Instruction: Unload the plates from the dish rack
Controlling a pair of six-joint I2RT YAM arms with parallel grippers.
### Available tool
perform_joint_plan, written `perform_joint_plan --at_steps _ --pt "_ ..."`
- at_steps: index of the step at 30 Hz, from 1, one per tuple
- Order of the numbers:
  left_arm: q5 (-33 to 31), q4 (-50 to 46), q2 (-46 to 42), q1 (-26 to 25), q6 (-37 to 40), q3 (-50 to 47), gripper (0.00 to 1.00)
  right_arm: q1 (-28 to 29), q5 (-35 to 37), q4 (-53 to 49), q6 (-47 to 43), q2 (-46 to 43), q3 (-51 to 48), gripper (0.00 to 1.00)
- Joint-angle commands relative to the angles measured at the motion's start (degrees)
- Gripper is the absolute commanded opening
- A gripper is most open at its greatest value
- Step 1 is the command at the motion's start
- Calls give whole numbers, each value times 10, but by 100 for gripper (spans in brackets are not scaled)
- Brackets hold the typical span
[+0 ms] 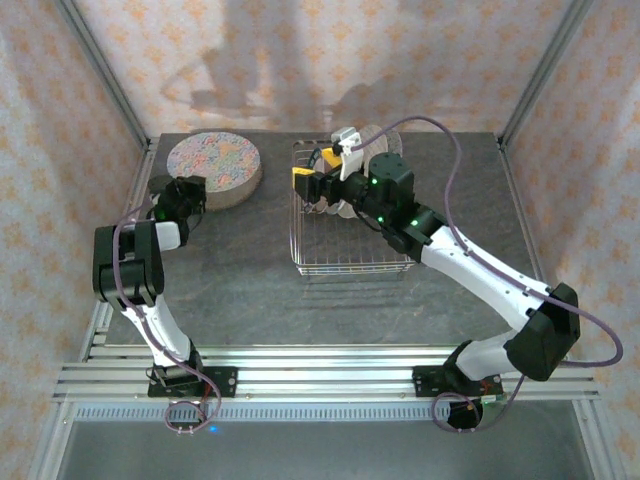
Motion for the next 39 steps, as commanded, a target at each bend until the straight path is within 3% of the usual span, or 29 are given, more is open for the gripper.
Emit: perform_joint_plan --at_steps 1,28,31,39 --pt "11 53 10 4 20 17 0 3 6 -4 -8 1 26 85" --pt "30 16 88 22 51 63 1 3 1 -26 3 0 40 85" --pt "47 7 98 22 53 77 5 3 1 -28 5 1 40 85" --pt "57 -52 97 22 77 94 34 3 5 -30 11 8 44 85"
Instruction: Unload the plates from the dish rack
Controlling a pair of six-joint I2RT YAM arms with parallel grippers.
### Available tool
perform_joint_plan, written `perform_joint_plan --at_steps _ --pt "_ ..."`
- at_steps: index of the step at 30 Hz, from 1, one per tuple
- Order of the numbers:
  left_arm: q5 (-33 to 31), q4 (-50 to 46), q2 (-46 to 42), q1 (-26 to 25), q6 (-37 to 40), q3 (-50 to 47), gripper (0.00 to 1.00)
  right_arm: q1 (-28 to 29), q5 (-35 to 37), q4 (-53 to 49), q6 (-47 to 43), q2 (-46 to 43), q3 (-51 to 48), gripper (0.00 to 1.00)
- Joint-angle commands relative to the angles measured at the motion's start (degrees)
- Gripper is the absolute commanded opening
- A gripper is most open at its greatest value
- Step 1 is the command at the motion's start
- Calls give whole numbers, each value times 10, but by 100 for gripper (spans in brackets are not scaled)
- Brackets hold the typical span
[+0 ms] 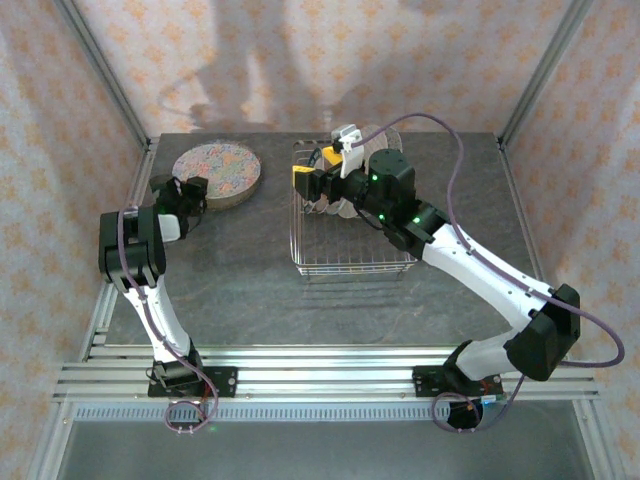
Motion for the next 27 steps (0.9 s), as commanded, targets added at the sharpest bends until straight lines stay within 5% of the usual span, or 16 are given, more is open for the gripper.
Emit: perform_joint_plan --at_steps 1,14,27 --pt "16 -23 1 5 26 22 37 3 6 2 7 7 24 85" --pt "-19 -263 -27 5 93 92 63 3 17 0 15 7 28 85" --pt "-52 -460 -22 5 137 172 69 3 28 -1 22 5 27 85"
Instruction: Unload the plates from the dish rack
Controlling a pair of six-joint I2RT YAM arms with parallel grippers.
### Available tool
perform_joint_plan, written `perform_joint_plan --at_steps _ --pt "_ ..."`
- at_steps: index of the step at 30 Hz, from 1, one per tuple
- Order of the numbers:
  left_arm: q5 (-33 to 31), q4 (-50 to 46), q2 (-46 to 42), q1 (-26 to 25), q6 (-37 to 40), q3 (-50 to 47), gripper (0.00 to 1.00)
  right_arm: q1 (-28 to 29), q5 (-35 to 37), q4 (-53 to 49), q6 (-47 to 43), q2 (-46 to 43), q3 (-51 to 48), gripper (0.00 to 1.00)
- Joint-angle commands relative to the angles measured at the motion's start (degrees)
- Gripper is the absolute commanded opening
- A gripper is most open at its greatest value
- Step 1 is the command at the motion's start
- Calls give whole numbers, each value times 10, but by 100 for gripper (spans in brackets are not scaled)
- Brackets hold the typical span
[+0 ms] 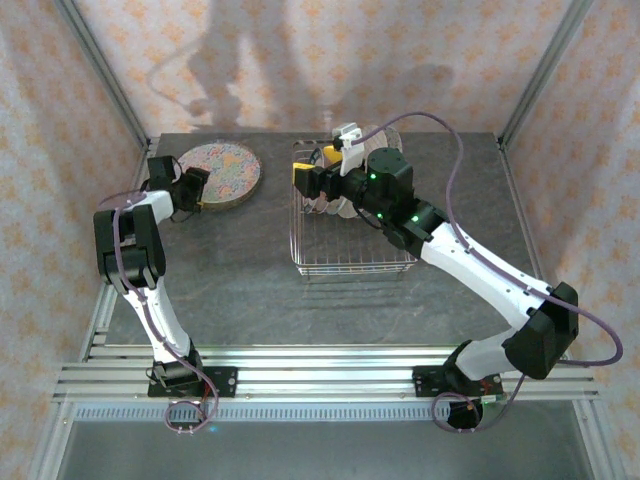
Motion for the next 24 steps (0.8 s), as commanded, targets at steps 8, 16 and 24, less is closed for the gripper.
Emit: perform_joint_plan --at_steps 8,16,24 --pt "-28 -155 1 5 37 42 70 3 21 0 12 -3 21 85" --pt "-52 -206 -2 4 50 62 71 3 43 -6 16 -10 19 86" --pt "-61 -227 -10 5 55 65 72 3 117 -26 0 -25 21 85"
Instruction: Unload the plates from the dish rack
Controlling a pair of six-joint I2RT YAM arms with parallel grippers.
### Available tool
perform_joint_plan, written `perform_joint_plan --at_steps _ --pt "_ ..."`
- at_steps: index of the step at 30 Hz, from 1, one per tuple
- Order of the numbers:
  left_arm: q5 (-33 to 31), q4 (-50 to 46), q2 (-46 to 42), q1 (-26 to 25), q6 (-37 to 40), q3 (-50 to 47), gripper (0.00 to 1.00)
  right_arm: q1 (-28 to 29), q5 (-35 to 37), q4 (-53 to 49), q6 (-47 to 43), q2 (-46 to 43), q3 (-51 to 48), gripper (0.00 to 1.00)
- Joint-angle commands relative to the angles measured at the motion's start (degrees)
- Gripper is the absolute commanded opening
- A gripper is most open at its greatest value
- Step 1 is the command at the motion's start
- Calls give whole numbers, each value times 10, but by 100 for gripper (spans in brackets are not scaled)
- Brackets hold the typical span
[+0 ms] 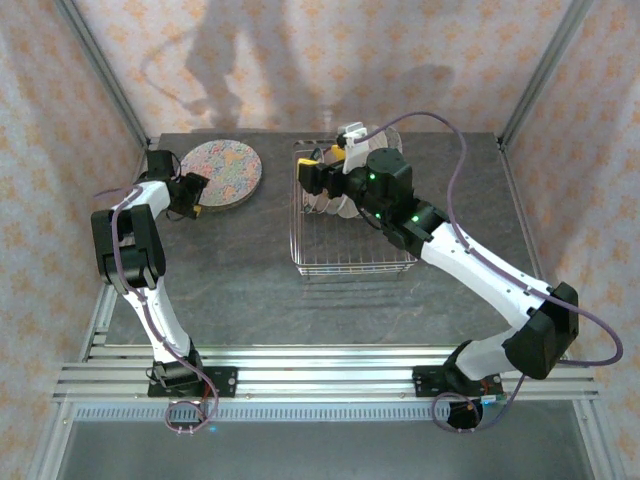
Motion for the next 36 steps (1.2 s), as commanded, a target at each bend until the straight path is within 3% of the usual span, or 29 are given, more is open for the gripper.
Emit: perform_joint_plan --at_steps 1,7,10,15,22,33,36 --pt "-27 -56 -13 4 13 6 72 3 74 -22 -11 -28 22 85" --pt "-30 -76 -39 4 5 10 72 -22 199 -113 -32 -45 66 82" --pt "-37 -87 -76 -2 -6 9 72 -62 254 -192 12 -45 108 77" --pt "-54 -96 -143 -42 -25 30 73 -158 247 -382 119 -3 211 73" --pt "-105 -70 -225 -179 -26 90 75 -255 97 -524 178 100 307 74" --pt "-187 76 -311 -457 66 95 80 -271 44 -575 177 200 357 66" --pt "-201 119 -324 -503 75 68 81 -278 16 -572 169 214 360 61"
